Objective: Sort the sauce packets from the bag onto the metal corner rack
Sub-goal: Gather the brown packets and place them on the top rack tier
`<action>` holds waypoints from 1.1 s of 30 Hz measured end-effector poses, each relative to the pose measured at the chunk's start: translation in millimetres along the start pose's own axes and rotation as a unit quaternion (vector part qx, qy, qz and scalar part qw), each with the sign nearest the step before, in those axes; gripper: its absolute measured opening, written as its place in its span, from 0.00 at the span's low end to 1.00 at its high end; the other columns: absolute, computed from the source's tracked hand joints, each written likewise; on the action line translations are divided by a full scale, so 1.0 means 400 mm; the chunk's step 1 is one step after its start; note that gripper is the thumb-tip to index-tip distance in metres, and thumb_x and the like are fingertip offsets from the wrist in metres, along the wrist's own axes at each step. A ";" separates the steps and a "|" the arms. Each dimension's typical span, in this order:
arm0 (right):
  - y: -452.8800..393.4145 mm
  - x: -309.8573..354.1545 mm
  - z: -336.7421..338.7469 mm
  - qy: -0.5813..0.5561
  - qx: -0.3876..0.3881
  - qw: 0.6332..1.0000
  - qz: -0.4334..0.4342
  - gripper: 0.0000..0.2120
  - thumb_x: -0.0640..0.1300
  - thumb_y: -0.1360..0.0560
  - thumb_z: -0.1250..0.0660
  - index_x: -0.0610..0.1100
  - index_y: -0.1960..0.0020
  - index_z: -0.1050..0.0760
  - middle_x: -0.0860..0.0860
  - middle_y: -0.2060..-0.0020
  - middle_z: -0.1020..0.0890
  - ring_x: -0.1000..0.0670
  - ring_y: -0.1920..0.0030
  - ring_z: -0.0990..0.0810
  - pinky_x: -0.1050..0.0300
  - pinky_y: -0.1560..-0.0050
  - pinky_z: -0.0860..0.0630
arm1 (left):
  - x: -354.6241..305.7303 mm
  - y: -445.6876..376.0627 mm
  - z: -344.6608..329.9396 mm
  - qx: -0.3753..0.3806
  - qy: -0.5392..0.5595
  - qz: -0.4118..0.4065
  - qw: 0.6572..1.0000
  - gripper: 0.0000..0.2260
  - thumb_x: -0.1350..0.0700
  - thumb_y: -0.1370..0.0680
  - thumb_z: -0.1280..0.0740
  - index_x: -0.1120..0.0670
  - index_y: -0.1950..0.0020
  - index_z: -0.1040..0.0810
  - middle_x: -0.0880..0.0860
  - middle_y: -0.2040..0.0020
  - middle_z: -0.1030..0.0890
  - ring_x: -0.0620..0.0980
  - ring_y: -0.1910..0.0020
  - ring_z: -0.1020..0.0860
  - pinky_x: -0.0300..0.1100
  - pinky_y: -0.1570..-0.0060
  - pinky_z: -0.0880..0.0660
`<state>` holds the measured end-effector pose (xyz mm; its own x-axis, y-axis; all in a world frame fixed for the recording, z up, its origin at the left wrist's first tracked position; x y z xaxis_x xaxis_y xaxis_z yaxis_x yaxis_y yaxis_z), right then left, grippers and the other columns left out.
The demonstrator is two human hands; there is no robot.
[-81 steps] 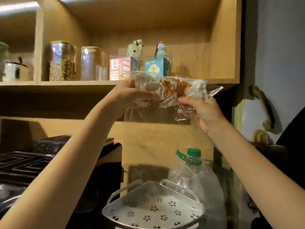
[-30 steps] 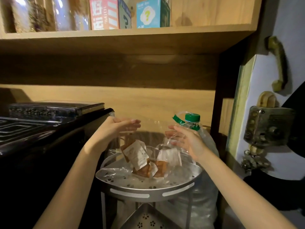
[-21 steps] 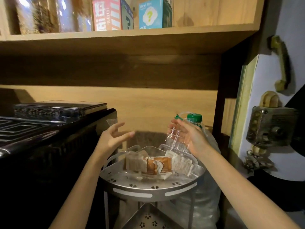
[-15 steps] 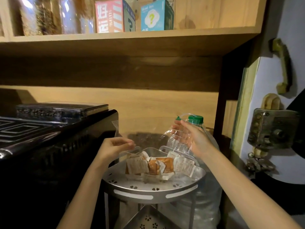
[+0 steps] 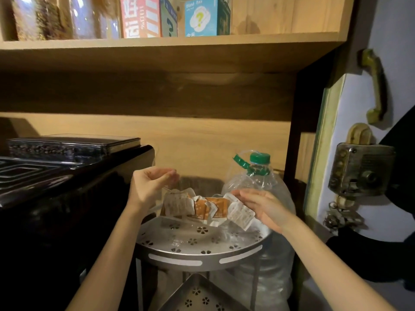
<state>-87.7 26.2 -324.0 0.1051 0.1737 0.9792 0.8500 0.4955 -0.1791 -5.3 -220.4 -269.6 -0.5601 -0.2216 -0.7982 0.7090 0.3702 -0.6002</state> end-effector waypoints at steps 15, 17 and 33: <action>-0.024 0.053 -0.008 -0.045 -0.040 0.996 0.060 0.10 0.41 0.23 0.40 0.42 0.52 0.20 0.48 0.58 0.15 0.50 0.54 0.17 0.56 0.52 0.21 | 0.069 0.027 0.025 0.079 -0.053 0.097 0.991 0.03 0.61 0.29 0.29 0.57 0.58 0.16 0.59 0.59 0.16 0.57 0.57 0.19 0.46 0.55 0.22; -0.017 0.075 -0.005 -0.004 -0.037 0.996 0.083 0.10 0.41 0.23 0.40 0.41 0.49 0.21 0.49 0.59 0.14 0.51 0.55 0.16 0.61 0.56 0.20 | 0.044 0.018 0.025 0.079 -0.049 0.060 0.994 0.06 0.59 0.29 0.29 0.60 0.55 0.16 0.58 0.59 0.16 0.52 0.60 0.19 0.40 0.60 0.24; -0.015 0.127 0.022 -0.047 -0.008 0.994 0.102 0.28 0.52 0.37 0.25 0.40 0.41 0.25 0.43 0.50 0.16 0.45 0.49 0.17 0.54 0.52 0.19 | -0.033 -0.039 0.003 0.091 0.018 0.062 0.994 0.07 0.56 0.27 0.32 0.60 0.54 0.18 0.52 0.61 0.14 0.52 0.59 0.16 0.39 0.65 0.20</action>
<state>-92.1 39.3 -274.1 0.2280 0.3487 0.9091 0.8242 0.4280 -0.3709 -8.5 -224.3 -249.9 -0.4766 -0.1502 -0.8662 0.8376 0.2217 -0.4993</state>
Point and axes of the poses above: each hand's wrist, its own y-axis away from the middle knuckle, its own z-axis out of the back of the hand, x = y × z, the point moved 6 cm from there along -y, towards the middle knuckle
